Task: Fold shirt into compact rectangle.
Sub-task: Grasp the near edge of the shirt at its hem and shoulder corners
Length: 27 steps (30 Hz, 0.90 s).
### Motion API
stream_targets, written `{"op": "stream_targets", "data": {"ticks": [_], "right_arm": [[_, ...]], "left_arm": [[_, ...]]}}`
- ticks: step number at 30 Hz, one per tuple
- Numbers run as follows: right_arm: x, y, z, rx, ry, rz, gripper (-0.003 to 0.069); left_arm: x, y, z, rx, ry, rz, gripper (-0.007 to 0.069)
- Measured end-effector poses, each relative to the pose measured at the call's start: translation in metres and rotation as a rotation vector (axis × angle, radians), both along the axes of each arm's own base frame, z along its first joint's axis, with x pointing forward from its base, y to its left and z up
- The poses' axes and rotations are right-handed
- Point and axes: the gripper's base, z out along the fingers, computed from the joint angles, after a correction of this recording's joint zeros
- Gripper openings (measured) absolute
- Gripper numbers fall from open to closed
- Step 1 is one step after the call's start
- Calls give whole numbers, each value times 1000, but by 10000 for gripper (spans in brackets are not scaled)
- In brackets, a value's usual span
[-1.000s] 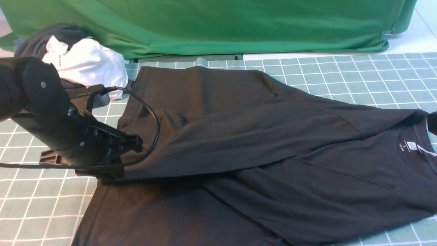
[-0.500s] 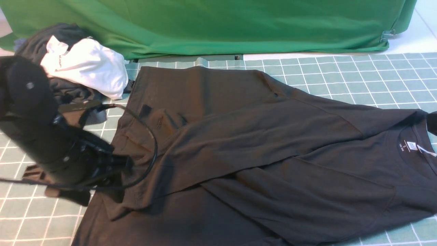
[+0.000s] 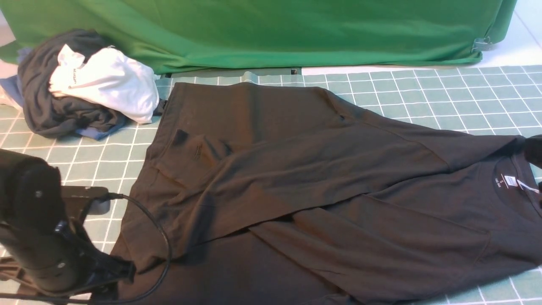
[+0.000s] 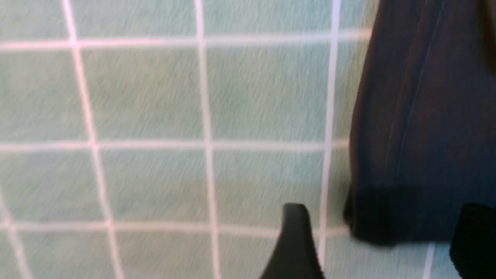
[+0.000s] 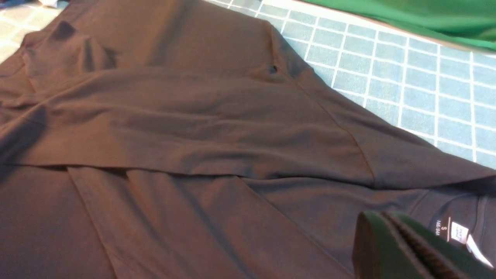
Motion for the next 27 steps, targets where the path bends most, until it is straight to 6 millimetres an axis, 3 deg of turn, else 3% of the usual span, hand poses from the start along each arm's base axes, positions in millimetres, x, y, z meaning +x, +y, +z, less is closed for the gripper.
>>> {"op": "stream_targets", "data": {"ticks": [4, 7, 10, 15, 23, 27], "right_arm": [[7, 5, -6, -19, 27, 1, 21], [10, 8, -10, -40, 50, 9, 24], [9, 10, -15, -77, 127, 32, 27], [5, 14, -15, -183, 316, 105, 27], [12, 30, -27, -309, 523, 265, 27], [13, 57, -64, -301, 663, 435, 29]], "left_arm": [[6, -3, -14, -25, 32, 26, 524], [7, -5, -23, -37, 75, 44, 475], [8, -7, -24, -52, 92, 59, 359], [7, -9, -22, -66, 98, 21, 62], [-10, -7, 9, -71, 57, 2, 17], [-26, -4, 35, -81, -8, -6, 16]]}}
